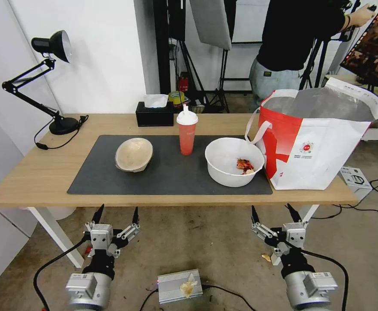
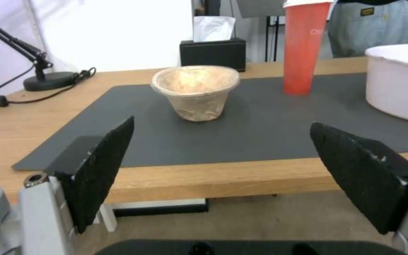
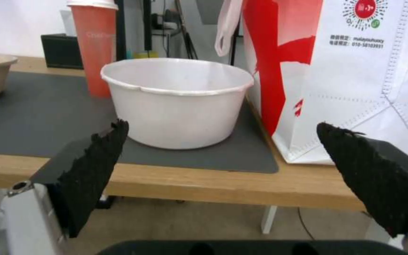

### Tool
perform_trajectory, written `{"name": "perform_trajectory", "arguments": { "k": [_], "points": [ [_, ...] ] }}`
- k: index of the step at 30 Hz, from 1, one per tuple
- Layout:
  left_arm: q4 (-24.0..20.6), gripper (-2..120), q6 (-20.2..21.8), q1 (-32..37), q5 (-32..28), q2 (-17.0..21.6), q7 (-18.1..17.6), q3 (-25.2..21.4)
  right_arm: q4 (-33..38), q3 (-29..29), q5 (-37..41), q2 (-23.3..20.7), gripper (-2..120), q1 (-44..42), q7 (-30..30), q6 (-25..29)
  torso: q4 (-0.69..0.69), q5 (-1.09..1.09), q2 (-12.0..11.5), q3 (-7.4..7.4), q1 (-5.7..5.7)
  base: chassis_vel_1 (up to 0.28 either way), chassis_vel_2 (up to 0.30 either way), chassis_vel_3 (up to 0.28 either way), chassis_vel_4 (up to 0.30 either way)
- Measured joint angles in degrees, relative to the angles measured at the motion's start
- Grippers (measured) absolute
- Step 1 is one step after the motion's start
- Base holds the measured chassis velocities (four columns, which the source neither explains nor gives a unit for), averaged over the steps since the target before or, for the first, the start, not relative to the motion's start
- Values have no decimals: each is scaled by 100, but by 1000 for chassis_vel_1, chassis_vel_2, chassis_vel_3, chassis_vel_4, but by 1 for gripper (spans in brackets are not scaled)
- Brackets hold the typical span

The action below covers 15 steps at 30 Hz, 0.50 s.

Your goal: Pick up the trash from the table and place it into the takeout bag.

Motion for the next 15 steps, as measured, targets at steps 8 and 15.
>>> {"name": "perform_trajectory", "arguments": {
  "k": [8, 15],
  "points": [
    [-178, 100, -605, 402, 561, 25, -1108, 416, 0, 0, 0, 0, 100, 0, 0, 0, 1, 1, 0, 0, 0, 0, 0, 0, 0],
    [-342, 100, -1179, 782, 1091, 53, -2164, 806, 222, -162, 24, -428, 100, -40, 225, -99, 0, 1, 0, 0, 0, 0, 0, 0, 0]
  ]
}}
